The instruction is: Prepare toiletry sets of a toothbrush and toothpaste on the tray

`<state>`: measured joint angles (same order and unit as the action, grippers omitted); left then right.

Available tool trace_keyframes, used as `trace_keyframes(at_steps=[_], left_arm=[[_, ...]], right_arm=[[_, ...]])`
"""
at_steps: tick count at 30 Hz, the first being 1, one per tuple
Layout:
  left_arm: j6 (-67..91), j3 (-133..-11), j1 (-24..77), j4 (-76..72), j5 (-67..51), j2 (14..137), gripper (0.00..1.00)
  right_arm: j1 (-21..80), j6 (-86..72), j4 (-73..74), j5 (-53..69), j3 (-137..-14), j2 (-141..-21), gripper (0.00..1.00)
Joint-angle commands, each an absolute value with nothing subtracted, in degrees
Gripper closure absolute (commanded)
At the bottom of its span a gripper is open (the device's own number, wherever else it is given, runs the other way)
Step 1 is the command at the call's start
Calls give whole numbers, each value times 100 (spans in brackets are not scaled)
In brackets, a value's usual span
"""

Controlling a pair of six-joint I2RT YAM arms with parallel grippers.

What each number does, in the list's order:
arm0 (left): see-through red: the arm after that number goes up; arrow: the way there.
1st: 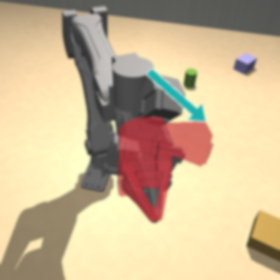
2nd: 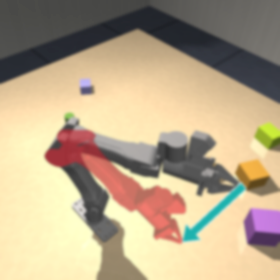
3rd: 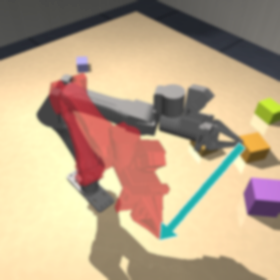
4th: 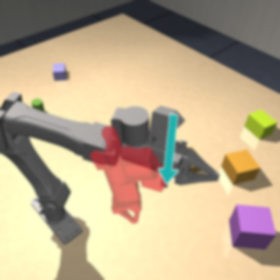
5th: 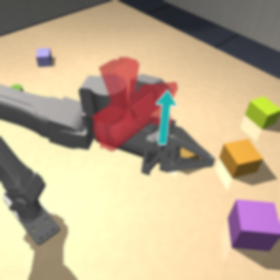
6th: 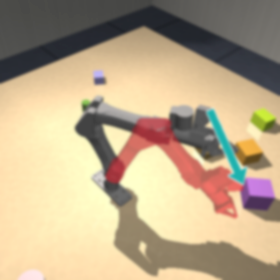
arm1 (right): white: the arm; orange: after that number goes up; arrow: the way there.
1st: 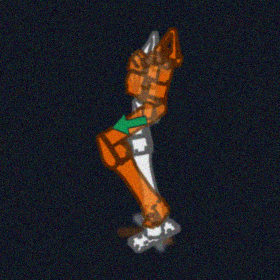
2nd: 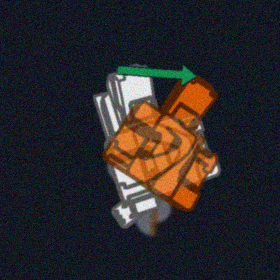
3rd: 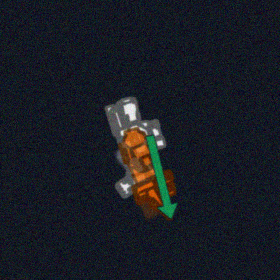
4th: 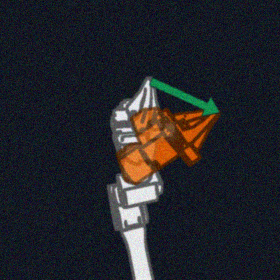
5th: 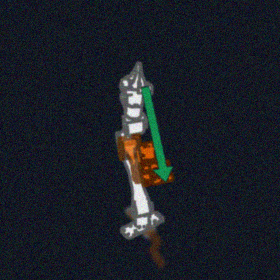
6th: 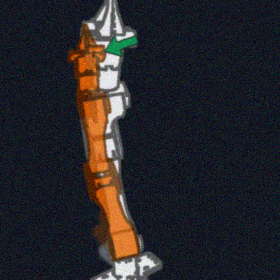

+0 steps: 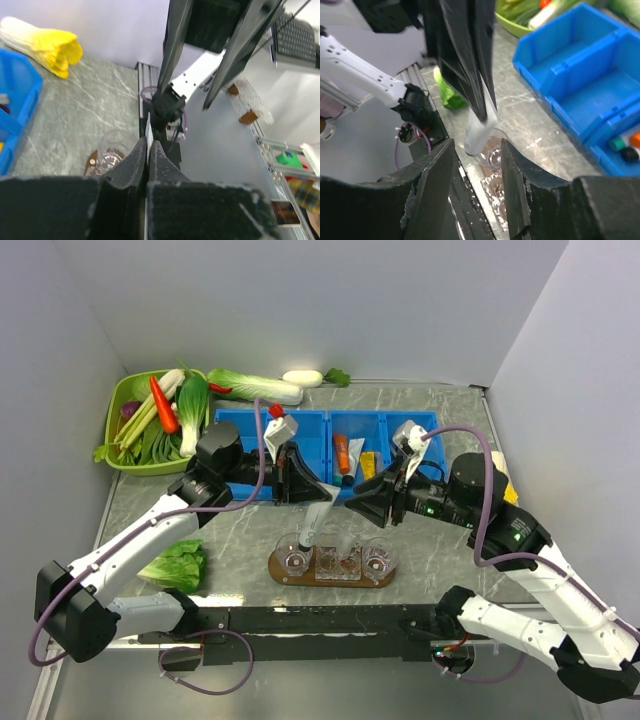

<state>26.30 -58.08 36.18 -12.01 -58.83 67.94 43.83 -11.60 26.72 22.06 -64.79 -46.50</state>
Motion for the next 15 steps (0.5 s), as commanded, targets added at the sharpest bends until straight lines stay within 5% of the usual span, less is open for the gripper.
trace_keyframes(at_steps=[1, 15], left_arm=[[2153, -5985, 3709, -941, -6143, 6592, 99], [2092, -6021, 3779, -861, -6390, 6680, 99]], right_arm=[[4368, -958, 2865, 2706, -6855, -4939, 54], [4351, -870, 2909, 2531, -6935, -5203, 61]])
